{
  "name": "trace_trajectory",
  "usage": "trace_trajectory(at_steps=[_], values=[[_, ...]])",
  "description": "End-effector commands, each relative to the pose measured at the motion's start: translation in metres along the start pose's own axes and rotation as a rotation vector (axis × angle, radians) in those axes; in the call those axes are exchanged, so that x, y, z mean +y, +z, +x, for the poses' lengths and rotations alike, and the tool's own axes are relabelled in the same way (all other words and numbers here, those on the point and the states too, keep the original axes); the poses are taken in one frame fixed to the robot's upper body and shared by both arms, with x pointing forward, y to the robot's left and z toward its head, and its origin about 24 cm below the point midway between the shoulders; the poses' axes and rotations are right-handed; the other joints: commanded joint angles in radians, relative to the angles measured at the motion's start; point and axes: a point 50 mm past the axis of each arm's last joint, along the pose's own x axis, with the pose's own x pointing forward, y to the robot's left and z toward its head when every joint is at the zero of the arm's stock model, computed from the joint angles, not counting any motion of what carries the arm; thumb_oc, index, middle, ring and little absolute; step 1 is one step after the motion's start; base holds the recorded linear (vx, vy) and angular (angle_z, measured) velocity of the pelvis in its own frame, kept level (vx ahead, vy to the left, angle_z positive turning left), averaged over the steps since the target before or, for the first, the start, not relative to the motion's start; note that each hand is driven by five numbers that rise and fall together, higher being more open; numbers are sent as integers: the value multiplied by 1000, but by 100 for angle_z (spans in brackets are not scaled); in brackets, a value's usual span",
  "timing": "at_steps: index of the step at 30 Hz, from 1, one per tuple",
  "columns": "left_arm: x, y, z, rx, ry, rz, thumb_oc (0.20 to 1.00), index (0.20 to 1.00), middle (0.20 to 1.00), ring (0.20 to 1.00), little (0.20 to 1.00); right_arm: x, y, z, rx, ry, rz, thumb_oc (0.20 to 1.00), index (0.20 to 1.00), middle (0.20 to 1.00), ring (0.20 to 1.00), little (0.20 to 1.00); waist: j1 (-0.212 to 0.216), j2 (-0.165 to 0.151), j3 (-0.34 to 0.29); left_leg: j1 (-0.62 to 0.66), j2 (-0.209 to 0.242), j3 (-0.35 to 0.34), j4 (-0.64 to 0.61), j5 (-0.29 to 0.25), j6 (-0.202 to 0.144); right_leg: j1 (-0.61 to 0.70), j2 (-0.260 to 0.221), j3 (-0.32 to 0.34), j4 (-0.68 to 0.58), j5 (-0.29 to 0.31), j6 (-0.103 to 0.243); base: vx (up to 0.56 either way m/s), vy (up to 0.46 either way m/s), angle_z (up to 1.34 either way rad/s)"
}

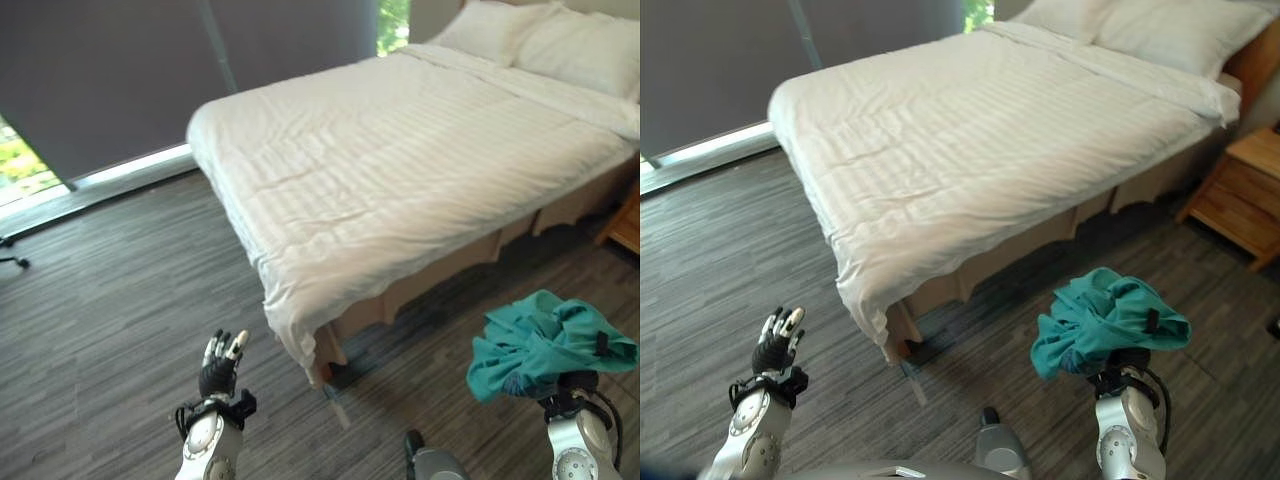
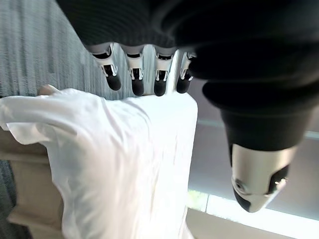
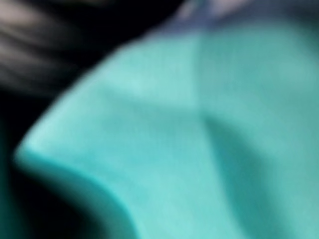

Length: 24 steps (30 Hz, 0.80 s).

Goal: Pick up bed clothes into laundry basket.

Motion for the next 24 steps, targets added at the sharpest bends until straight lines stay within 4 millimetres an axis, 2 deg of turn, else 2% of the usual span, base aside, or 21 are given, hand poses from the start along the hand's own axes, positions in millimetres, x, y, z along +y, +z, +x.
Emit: trace_trajectory(at_steps=[1,2,4,5,6,7,8,9,10,11,12,13,14,16,17,19,20,21,22,23,24], values=[[3,56,15,-263,-13,86,1000,1000,1000,1000,1000,22,18,2,-129,87,-7,200,200,200,200,200,21,-9,13,82,23,57,5,-148,-2,34,-141,-378,154,25,24,142,148,-274],[3,63,14,-291,-12,70,1000,1000,1000,1000,1000,19,16,1,-120,85,-49,200,200,200,200,200,39,-14,-7,93,10,157,8,-150,6,79,-180,-614,170,0,-10,79,38,-297],[1,59,12,-277,-22,55,1000,1000,1000,1000,1000,16,15,0,-117,72,-49,200,200,200,200,200,27,-25,-17,108,11,175,12,-157,2,94,-157,-617,126,-1,-23,172,-131,-198],[-6,55,11,-263,-39,11,1000,1000,1000,1000,1000,2,14,-6,-118,15,-34,200,200,200,200,200,-12,-31,-37,123,31,199,75,-176,-13,92,-111,-534,66,-31,-37,373,-315,-92],[-8,51,10,-254,-43,-11,1000,1000,1000,1000,1000,-2,16,-7,-130,-2,-19,200,200,200,200,200,-15,-21,-50,103,78,227,173,-174,-46,119,-56,-499,15,-46,-60,451,-345,-62],[-10,50,9,-256,-40,-34,1000,1000,1000,1000,1000,1,20,-4,-153,-4,-9,200,200,200,200,200,-18,-24,-48,61,134,268,341,-124,-83,150,-31,-496,-7,-66,-76,244,-224,-30],[-10,50,9,-258,-40,-34,1000,1000,1000,1000,1000,1,20,-4,-154,-4,-9,200,200,200,200,200,-13,-19,-47,48,156,270,374,-133,-95,151,-15,-494,-17,-67,-85,237,-249,-80],[-11,51,8,-263,-38,-55,1000,1000,1000,1000,1000,9,26,0,-184,10,12,200,200,200,200,200,-1,-21,-33,-2,229,292,583,-58,-152,172,25,-475,-32,-104,-117,213,-235,-145],[-10,51,7,-269,-35,-56,1000,1000,1000,1000,1000,19,29,2,-205,44,36,200,200,200,200,200,26,-25,-11,-32,258,259,738,-13,-182,192,58,-446,-40,-132,-146,246,-206,-187],[-7,52,5,-273,-30,-43,1000,1000,1000,1000,1000,28,29,2,-204,87,34,200,200,200,200,200,57,-31,11,-76,252,198,829,-3,-192,213,82,-406,-57,-135,-161,89,126,-214],[0,49,2,-272,19,-15,1000,1000,1000,1000,1000,40,30,3,-206,150,-12,200,200,200,200,200,93,-46,43,-171,123,24,838,-33,-133,206,82,-303,-76,-88,-153,40,292,-243],[3,46,1,-263,43,-28,1000,1000,1000,1000,1000,42,30,2,-197,172,-28,200,200,200,200,200,104,-47,46,-195,79,-55,771,-40,-108,202,88,-238,-81,-70,-135,57,411,-264],[8,41,1,-245,84,-50,1000,1000,1000,1000,1000,41,28,1,-187,184,-37,200,200,200,200,200,116,-51,50,-217,82,-118,718,-50,-81,208,88,-180,-91,-63,-118,88,209,-351],[11,41,0,-250,94,-56,1000,1000,1000,1000,1000,38,28,0,-185,179,-37,200,200,200,200,200,124,-63,45,-232,87,-163,666,-66,-67,213,76,-139,-107,-55,-101,149,194,-361],[15,44,-1,-261,108,-42,1000,1000,1000,1000,1000,33,29,-1,-192,160,-49,200,200,200,200,200,140,-65,42,-247,88,-251,586,-86,-53,220,75,-81,-110,-59,-84,305,308,-183],[24,48,-3,-287,130,-2,1000,1000,1000,1000,1000,27,33,1,-200,146,-78,200,200,200,200,200,166,-43,38,-212,20,-447,403,-121,-53,227,90,48,-107,-60,-70,297,369,-120],[38,52,-5,-305,182,56,1000,1000,1000,1000,1000,25,33,4,-195,157,-139,200,200,200,200,200,197,-24,30,-188,-108,-738,305,-136,-37,173,145,239,-75,-44,-65,163,398,-337],[44,55,-6,-325,216,84,1000,1000,1000,1000,1000,26,35,7,-202,162,-163,200,200,200,200,200,188,-15,23,-179,-139,-766,271,-124,-27,141,162,301,-64,-37,-57,94,309,-415],[44,55,-6,-326,218,84,1000,1000,1000,1000,1000,26,35,7,-203,164,-165,200,200,200,200,200,194,-14,23,-177,-137,-759,265,-123,-26,137,165,309,-59,-38,-56,-113,316,-415],[46,68,-1,-371,191,95,1000,1000,1000,1000,1000,19,41,2,-204,179,-123,200,200,200,200,200,159,3,21,-167,-129,-691,217,-117,-26,103,177,372,-82,-17,-34,-222,500,-267],[38,81,4,-421,129,117,1000,1000,1000,1000,1000,18,43,-2,-230,153,-100,200,200,200,200,200,139,-4,27,-166,-116,-602,142,-87,4,28,181,407,-64,11,11,-242,498,-205]])
